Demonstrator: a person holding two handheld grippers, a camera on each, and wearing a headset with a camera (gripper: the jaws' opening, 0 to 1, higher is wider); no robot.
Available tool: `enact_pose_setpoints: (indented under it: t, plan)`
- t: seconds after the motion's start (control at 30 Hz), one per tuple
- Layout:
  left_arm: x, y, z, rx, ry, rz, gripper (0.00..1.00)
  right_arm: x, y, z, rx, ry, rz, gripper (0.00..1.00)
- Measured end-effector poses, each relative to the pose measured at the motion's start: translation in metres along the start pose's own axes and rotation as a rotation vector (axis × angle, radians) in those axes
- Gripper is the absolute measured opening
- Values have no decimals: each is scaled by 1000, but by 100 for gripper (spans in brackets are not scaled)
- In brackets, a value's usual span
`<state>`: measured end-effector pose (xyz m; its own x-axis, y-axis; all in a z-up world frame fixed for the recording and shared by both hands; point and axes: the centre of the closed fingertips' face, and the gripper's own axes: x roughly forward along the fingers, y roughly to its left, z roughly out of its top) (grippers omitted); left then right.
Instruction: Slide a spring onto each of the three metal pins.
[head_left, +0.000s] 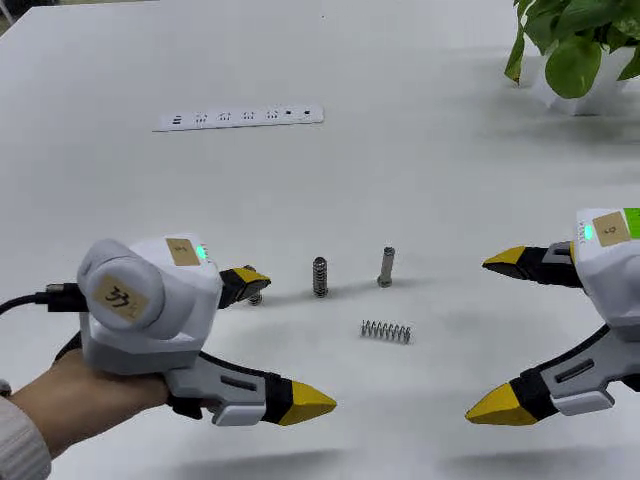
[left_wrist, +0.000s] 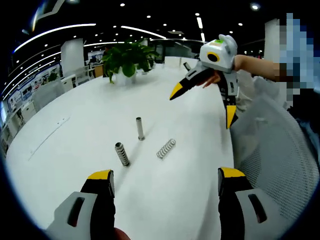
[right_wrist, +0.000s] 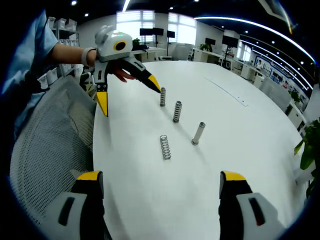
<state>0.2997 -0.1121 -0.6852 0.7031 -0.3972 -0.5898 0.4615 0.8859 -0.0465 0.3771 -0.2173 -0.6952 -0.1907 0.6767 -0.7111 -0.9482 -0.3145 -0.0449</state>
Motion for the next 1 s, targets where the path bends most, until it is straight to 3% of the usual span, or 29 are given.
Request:
enact_pose_setpoints:
  t: [0.2, 0.33, 0.43, 0.8, 1.0]
  plan:
    - [18, -2, 7, 34, 18, -52, 75, -6, 4, 1, 14, -19, -15, 98]
    - [31, -6, 7, 64, 57, -87, 66, -10, 9, 1, 32, -31, -25, 98]
    - [41, -14, 6, 27, 76, -139, 59, -10, 13, -1, 41, -34, -26, 97]
    - [78, -13, 7, 73, 130, -161, 48, -12, 24, -8, 82, -43, -14, 97]
    - [90, -5, 1, 108, 179, -132, 40, -15, 25, -13, 98, -44, -22, 96]
